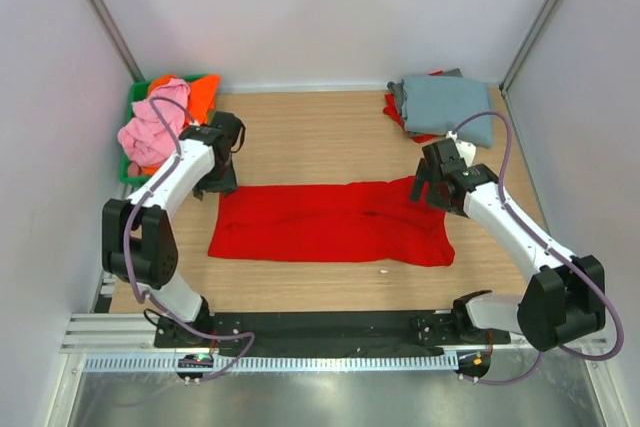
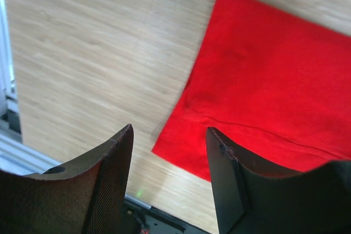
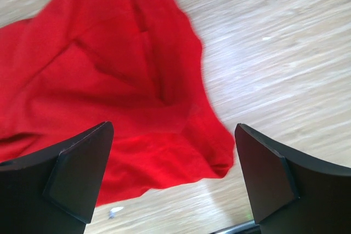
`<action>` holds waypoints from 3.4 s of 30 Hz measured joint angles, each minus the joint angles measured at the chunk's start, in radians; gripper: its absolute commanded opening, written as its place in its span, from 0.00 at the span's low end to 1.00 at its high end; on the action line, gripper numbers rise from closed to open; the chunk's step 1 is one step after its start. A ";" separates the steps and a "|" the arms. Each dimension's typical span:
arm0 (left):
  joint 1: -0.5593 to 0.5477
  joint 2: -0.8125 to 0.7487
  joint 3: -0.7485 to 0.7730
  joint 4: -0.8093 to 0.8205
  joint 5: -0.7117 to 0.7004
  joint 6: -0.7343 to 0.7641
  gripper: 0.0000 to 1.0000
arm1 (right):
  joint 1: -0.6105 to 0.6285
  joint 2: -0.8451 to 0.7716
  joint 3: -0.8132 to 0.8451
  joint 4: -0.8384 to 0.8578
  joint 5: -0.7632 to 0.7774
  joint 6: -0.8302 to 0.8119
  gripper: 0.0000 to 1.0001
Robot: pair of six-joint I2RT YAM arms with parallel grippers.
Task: Fold and stack the t-shirts
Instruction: Fold the tshirt
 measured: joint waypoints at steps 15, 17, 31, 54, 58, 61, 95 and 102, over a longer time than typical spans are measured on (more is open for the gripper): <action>-0.123 0.286 -0.020 0.175 0.087 -0.082 0.50 | 0.065 0.188 -0.193 0.272 -0.328 0.127 1.00; -0.139 0.279 -0.035 0.187 0.069 -0.095 0.50 | 0.067 0.247 -0.139 0.271 -0.329 0.124 1.00; -0.613 -0.131 -0.511 0.333 0.200 -0.439 0.56 | 0.089 1.138 1.134 0.007 -0.411 -0.053 1.00; -1.214 -0.282 -0.080 0.012 0.177 -0.839 0.76 | 0.130 0.908 1.050 0.113 -0.571 -0.219 1.00; -1.098 -0.340 -0.170 0.005 0.107 -0.763 0.77 | 0.136 0.727 0.828 0.178 -0.586 -0.196 1.00; -0.901 -0.340 -0.232 0.086 0.104 -0.643 0.77 | 0.147 0.637 0.672 0.220 -0.588 -0.183 1.00; -0.137 0.999 1.169 0.275 0.378 0.004 0.88 | 0.029 1.298 1.394 0.107 -0.505 -0.160 1.00; -0.137 0.833 1.112 0.225 0.460 0.008 1.00 | 0.014 1.167 1.289 0.107 -0.540 -0.168 1.00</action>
